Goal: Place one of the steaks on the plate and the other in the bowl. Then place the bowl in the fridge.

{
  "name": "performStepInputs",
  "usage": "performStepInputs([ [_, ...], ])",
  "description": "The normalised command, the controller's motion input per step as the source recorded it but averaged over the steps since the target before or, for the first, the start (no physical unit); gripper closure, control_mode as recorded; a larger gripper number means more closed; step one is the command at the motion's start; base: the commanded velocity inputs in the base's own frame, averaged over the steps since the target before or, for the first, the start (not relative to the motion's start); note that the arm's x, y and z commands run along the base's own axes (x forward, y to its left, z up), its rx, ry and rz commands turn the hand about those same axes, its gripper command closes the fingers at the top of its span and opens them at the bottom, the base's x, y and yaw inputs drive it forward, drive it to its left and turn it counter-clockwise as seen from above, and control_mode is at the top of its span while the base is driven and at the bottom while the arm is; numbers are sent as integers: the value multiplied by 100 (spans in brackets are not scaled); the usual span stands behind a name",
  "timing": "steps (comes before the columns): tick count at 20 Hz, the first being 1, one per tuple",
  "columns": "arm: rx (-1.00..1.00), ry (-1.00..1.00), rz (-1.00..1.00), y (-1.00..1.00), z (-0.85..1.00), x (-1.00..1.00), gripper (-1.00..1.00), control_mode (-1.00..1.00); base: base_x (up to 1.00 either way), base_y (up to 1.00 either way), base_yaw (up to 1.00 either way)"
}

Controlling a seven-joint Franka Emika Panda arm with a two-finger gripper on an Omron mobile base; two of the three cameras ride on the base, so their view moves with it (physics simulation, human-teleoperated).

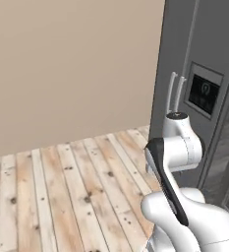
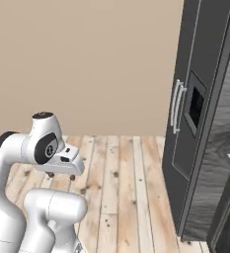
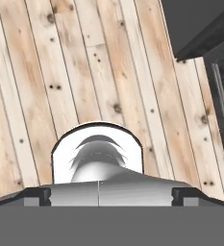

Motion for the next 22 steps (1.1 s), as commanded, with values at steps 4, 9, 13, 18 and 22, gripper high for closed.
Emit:
performStepInputs([
  [4, 0, 0, 0, 0, 0, 0, -100, 100, 100, 36, -33],
  [9, 0, 0, 0, 0, 0, 0, -100, 100, 100, 60, -25],
  [13, 0, 0, 0, 0, 0, 0, -100, 100, 99, 75, -29],
  [18, 0, 0, 0, 0, 0, 0, -100, 100, 90, 74, -52],
  [22, 0, 0, 0, 0, 0, 0, -100, 100, 85, 70, -66],
])
